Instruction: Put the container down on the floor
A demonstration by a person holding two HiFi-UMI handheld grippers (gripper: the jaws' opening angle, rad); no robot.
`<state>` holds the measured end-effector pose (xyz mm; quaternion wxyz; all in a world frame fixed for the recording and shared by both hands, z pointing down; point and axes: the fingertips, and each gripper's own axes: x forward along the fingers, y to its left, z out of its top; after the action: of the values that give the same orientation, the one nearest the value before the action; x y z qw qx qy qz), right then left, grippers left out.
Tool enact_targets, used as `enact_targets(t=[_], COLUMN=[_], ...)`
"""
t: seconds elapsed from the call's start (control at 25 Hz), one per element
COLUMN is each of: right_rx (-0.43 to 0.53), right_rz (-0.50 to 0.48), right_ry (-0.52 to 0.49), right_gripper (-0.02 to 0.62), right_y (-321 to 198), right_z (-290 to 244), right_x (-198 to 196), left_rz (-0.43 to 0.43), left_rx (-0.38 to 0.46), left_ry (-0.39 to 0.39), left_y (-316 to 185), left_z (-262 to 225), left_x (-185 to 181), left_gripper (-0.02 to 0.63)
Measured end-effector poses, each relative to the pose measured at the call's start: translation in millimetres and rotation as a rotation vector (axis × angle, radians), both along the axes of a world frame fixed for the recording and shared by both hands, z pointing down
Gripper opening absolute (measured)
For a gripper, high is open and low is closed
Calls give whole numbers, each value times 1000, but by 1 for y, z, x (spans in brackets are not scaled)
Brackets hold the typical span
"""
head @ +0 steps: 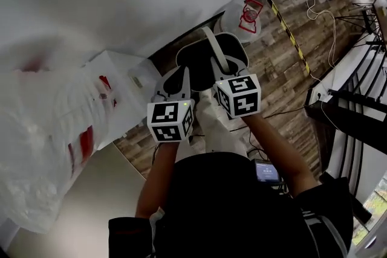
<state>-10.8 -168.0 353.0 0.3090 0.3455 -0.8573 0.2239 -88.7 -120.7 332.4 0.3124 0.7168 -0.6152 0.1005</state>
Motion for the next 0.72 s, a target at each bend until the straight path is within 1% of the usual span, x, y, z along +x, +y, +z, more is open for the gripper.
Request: enact_targets(t=[0.12, 0.32, 0.6, 0.72], right_rx=[-26, -68, -123, -150], right_rz=[-8, -45, -49, -70], right_ry=[14, 57, 99, 133], right_gripper=[29, 29, 31, 31], right_y=[-1, 2, 5, 11], right_z=[22, 62, 110, 133], right_x=[-4, -9, -8, -6], left_rz=[-20, -28, -49, -67], left_rx=[-33, -74, -141, -163], left_ry=[5, 12, 49, 70], left_y=[-2, -4, 3, 7], left_z=[19, 54, 107, 130], left_x=[-7, -10, -12, -12], left_gripper=[20, 20, 20, 20])
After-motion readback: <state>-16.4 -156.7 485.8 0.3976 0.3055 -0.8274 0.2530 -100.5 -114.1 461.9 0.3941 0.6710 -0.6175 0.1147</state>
